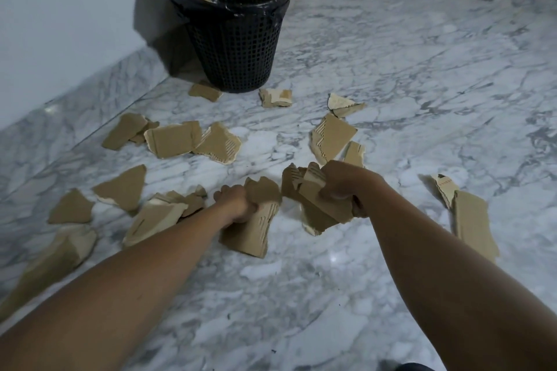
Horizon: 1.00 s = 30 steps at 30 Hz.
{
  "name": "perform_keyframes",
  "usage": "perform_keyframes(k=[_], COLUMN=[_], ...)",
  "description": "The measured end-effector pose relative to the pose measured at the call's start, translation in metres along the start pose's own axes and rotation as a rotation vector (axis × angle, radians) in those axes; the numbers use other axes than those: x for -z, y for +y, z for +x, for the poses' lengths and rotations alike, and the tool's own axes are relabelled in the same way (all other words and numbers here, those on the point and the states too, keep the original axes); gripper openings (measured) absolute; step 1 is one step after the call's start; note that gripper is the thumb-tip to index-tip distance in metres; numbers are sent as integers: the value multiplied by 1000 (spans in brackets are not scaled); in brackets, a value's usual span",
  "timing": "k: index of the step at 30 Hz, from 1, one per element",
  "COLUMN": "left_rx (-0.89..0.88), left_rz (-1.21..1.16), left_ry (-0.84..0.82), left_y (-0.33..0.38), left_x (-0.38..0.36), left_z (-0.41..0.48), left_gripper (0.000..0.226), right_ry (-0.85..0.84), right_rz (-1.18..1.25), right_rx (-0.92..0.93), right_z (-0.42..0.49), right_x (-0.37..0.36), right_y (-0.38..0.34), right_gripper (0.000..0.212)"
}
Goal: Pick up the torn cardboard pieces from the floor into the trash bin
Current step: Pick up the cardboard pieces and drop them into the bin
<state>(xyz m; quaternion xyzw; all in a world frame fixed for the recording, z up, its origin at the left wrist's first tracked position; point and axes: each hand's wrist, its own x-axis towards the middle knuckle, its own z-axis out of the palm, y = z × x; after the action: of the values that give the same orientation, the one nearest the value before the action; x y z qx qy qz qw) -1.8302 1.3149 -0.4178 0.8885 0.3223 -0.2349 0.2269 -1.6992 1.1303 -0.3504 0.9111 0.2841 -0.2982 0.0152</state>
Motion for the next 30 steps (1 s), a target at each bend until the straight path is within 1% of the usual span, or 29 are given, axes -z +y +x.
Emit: perform_keyframes(k=[2,3,4,6,8,10,11,13,14,15,17,19,20,22,23,24,27,28,30], left_rx=[-30,-50,-70,-92,-87,-20,24,110,135,152,194,217,213,180,159,145,94,76,74], left_rz=[-218,-296,-314,-234,-26,216,300,349,342,318,217,86,33,-69,-113,-157,-339,-423,-640], left_ry=[25,34,39,42,3,-97,-161,-241,-239,-215,-118,-44,-30,-7,19,37,120,138,161], left_y=[-4,-7,-12,-26,-46,-71,-83,-101,-113,-123,-139,-145,-145,-147,-147,-148,-149,-149,-158], left_x=[7,16,30,62,96,116,118,111,102,92,72,59,57,59,61,65,73,77,87], left_z=[-1,0,-2,-4,-13,-28,-34,-44,-42,-41,-38,-39,-40,-40,-39,-38,-38,-41,-42], left_gripper=[38,35,37,52,59,54,51,45,44,47,56,56,51,28,21,22,37,39,48], right_ry=[30,57,85,127,143,119,102,65,47,29,-5,-26,-32,-36,-40,-48,-59,-65,-70], right_rz=[36,72,112,153,165,190,201,228,238,242,254,280,301,361,428,520,812,914,1066], right_rx=[-1,-2,3,21,62,113,141,183,200,213,235,239,235,211,190,161,70,54,41], right_z=[0,-1,-2,-2,1,6,7,9,10,12,15,15,16,20,22,24,30,32,34], right_x=[9,16,22,32,34,30,26,17,11,6,-4,-12,-15,-20,-21,-21,-20,-19,-19], right_y=[1,1,-2,-13,-31,-56,-69,-91,-102,-111,-127,-138,-141,-142,-140,-139,-131,-128,-128], right_gripper=[41,43,45,46,46,46,46,47,49,50,50,47,47,46,46,44,31,31,41])
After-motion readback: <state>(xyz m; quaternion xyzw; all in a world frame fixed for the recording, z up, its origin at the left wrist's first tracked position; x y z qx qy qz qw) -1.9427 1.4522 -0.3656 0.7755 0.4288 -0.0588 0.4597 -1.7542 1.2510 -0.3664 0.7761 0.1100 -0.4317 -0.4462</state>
